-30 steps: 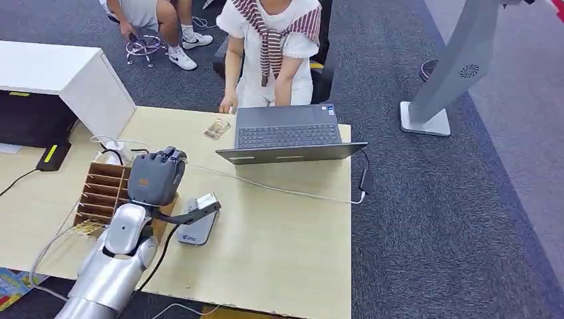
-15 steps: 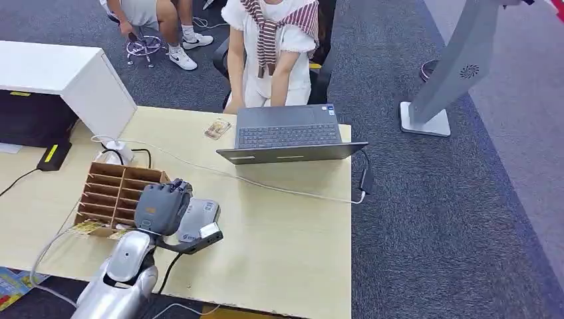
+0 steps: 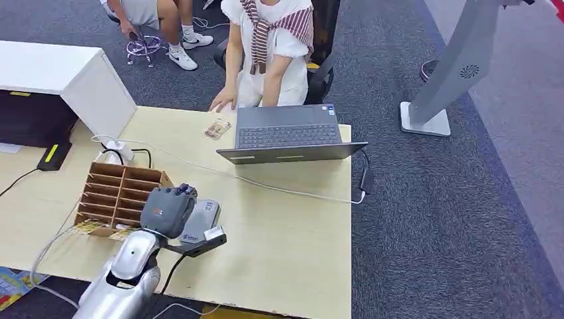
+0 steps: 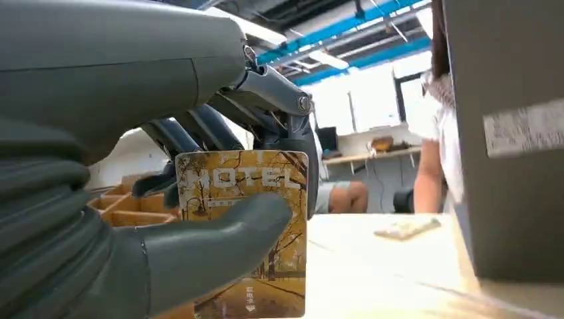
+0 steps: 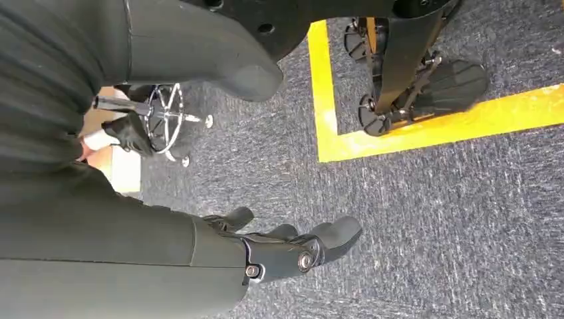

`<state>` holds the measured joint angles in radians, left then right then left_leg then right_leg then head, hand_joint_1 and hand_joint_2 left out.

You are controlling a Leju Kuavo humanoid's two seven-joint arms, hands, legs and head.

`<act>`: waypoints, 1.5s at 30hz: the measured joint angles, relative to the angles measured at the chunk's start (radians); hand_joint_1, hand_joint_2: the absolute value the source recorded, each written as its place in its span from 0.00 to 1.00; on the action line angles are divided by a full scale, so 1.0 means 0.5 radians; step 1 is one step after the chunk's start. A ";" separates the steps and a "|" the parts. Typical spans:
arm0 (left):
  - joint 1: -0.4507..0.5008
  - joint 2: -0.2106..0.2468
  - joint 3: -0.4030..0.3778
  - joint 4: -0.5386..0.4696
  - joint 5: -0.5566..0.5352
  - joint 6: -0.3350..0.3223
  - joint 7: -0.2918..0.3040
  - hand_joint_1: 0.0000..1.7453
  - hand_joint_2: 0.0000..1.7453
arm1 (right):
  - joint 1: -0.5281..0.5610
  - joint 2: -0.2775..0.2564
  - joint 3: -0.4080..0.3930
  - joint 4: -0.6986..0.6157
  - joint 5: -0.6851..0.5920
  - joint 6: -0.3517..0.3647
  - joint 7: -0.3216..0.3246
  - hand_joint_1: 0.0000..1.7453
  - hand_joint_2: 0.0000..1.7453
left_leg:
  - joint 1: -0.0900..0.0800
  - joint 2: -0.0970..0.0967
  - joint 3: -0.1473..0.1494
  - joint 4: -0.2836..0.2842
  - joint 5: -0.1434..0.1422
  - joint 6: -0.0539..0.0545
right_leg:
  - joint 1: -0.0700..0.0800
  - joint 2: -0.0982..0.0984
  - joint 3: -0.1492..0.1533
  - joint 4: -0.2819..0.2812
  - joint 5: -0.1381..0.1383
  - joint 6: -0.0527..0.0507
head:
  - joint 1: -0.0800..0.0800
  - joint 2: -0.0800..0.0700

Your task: Pass the card to the sensor for recognition and then transmit it.

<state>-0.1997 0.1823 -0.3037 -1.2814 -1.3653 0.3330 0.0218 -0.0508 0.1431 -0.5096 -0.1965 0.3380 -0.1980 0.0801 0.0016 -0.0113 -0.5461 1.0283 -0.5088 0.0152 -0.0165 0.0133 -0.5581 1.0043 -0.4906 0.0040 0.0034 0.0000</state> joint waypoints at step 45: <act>-0.284 0.008 -0.103 -0.184 0.037 0.382 0.063 1.00 1.00 | 0.000 0.001 -0.033 0.004 0.140 0.012 0.028 0.00 1.00 | 0.000 -0.001 -0.001 0.000 0.001 0.000 | 0.000 -0.002 0.000 0.000 0.000 0.000 | 0.000 0.000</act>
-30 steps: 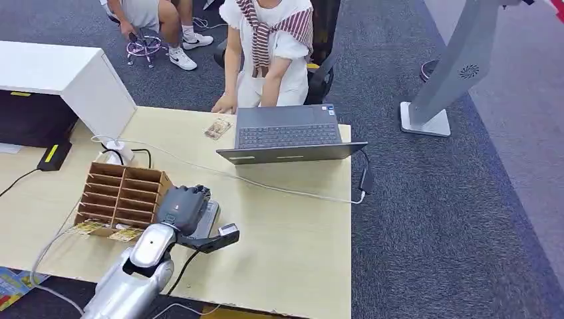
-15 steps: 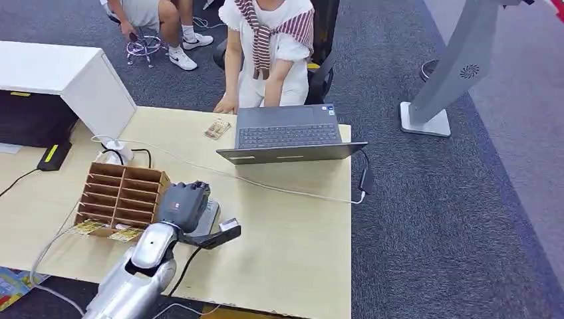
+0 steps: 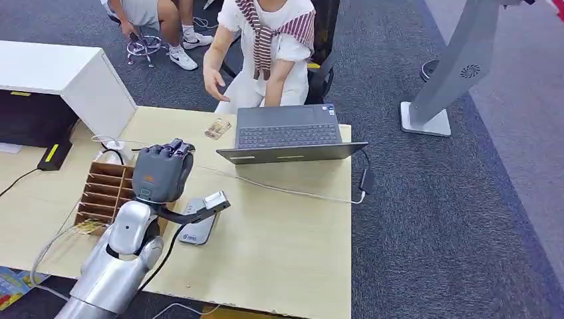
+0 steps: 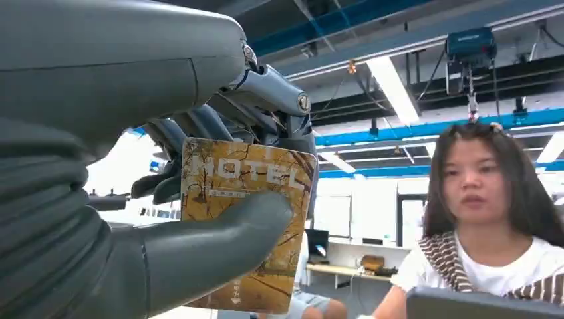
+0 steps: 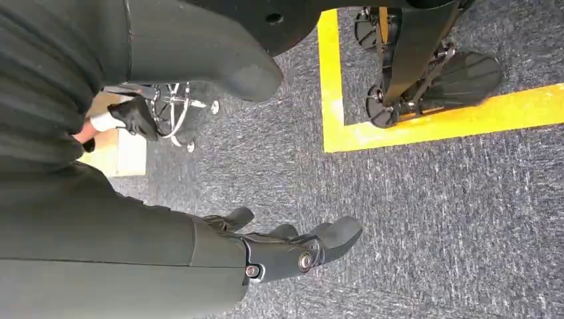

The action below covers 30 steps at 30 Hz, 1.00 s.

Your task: Pass the card to the sensor for recognition and then transmit it.

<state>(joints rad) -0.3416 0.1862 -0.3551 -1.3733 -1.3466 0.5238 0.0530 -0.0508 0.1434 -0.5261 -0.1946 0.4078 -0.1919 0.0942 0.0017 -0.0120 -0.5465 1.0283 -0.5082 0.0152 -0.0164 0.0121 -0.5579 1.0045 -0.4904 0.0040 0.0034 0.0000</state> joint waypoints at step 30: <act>-0.938 0.191 0.150 0.964 -0.267 -0.073 0.053 0.00 1.00 | -0.004 0.000 0.007 0.002 0.147 0.056 0.057 0.00 1.00 | 0.000 0.001 -0.003 0.000 0.005 -0.001 | 0.000 0.001 -0.004 0.001 0.006 -0.001 | 0.000 0.000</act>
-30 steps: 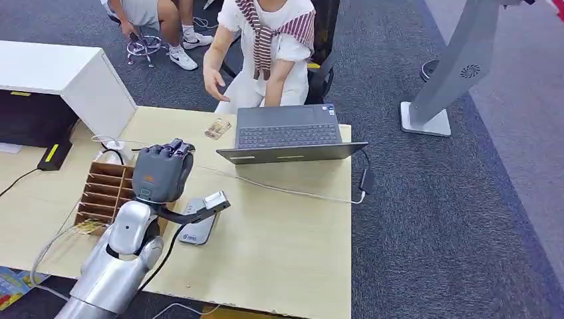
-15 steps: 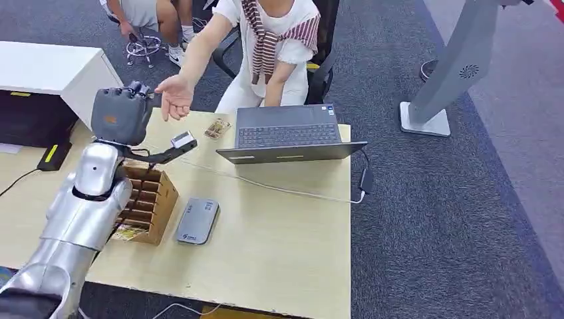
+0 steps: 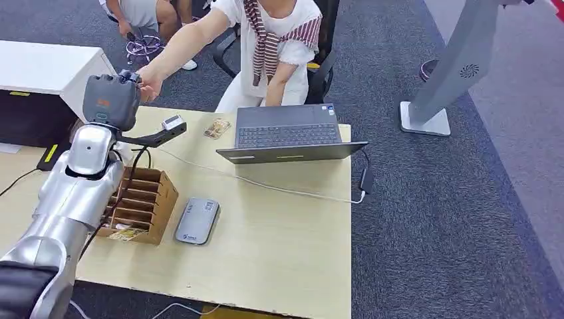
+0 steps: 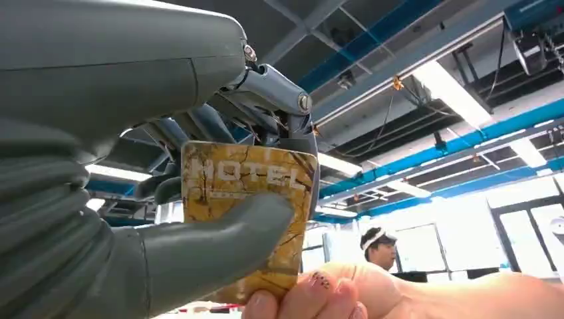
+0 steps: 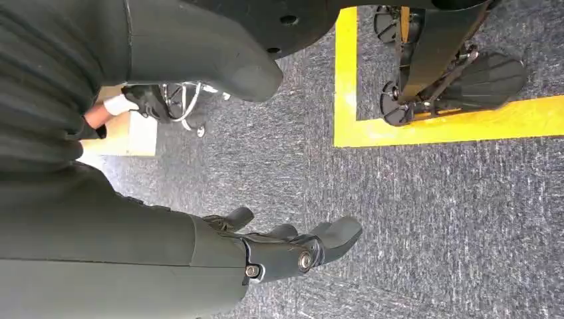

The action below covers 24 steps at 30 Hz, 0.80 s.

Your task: Pass the card to the sensor for recognition and then transmit it.

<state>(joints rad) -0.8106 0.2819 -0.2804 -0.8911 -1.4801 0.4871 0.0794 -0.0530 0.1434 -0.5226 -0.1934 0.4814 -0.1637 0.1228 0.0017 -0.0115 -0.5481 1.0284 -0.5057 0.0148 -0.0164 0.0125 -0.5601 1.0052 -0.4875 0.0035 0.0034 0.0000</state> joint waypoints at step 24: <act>0.749 -0.087 -0.050 -0.881 0.219 0.104 -0.101 0.00 1.00 | 0.008 0.005 -0.080 0.000 -0.095 -0.062 -0.021 0.00 1.00 | -0.003 0.018 0.001 -0.001 -0.009 0.003 | -0.005 0.019 -0.002 0.000 -0.002 0.000 | 0.000 0.000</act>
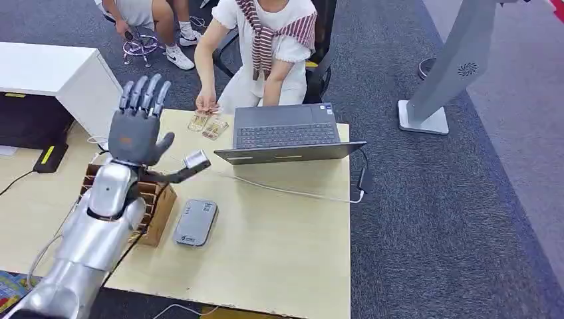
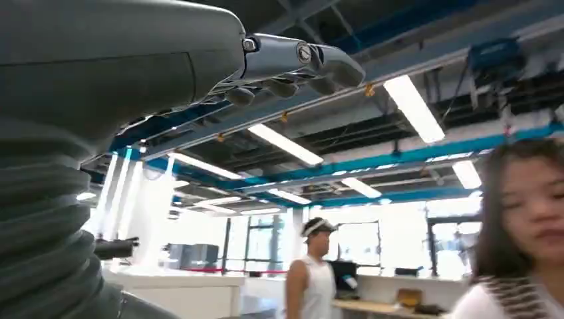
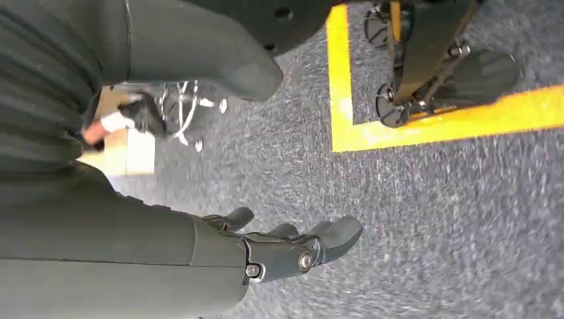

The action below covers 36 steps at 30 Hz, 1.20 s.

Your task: Pass the card to the sensor for recognition and then transmit it.

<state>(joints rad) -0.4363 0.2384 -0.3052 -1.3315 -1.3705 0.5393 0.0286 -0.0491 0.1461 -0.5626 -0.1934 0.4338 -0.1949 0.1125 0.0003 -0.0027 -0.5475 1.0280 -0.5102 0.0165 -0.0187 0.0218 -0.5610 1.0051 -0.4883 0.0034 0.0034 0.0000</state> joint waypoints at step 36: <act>1.658 0.321 0.290 -0.678 0.248 -0.072 0.157 0.00 1.00 | 0.038 0.045 -0.295 -0.001 -0.009 -0.075 -0.024 0.00 1.00 | 0.002 -0.004 0.002 -0.001 -0.007 0.001 | 0.002 -0.009 0.005 -0.001 -0.009 0.002 | -0.001 0.000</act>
<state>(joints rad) 0.3926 0.3991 -0.1603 -1.6706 -1.2463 0.5031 0.1069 -0.0301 0.1686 -0.7099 -0.1938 0.4295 -0.2323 0.1007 0.0012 -0.0046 -0.5466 1.0276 -0.5138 0.0171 -0.0177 0.0174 -0.5587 1.0048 -0.4926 0.0043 0.0031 0.0000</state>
